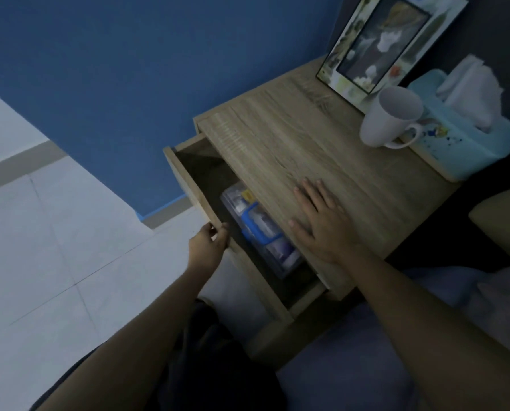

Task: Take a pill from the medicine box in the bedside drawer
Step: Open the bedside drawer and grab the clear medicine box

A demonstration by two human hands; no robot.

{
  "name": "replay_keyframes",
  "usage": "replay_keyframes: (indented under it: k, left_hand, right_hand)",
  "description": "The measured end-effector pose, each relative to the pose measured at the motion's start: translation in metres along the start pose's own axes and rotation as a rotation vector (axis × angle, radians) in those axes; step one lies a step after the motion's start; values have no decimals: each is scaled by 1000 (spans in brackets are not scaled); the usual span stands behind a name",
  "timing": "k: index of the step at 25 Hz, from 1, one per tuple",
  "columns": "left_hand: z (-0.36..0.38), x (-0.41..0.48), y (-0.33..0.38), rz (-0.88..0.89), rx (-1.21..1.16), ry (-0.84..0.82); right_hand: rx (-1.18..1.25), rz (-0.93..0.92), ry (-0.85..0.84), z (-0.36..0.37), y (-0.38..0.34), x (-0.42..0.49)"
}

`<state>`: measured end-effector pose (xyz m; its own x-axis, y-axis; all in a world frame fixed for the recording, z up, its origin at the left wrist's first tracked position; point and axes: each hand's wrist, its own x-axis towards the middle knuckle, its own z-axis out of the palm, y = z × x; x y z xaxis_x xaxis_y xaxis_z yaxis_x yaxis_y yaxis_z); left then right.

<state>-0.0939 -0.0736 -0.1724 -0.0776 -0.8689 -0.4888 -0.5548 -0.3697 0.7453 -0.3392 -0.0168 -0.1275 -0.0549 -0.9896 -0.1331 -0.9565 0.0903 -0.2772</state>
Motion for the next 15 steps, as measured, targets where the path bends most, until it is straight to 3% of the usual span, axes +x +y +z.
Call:
replay_keyframes:
  k: [15]
  left_hand:
    - [-70,-35,-65,-49,49,54]
  right_hand:
    - [-63,5,27,2,0,-1]
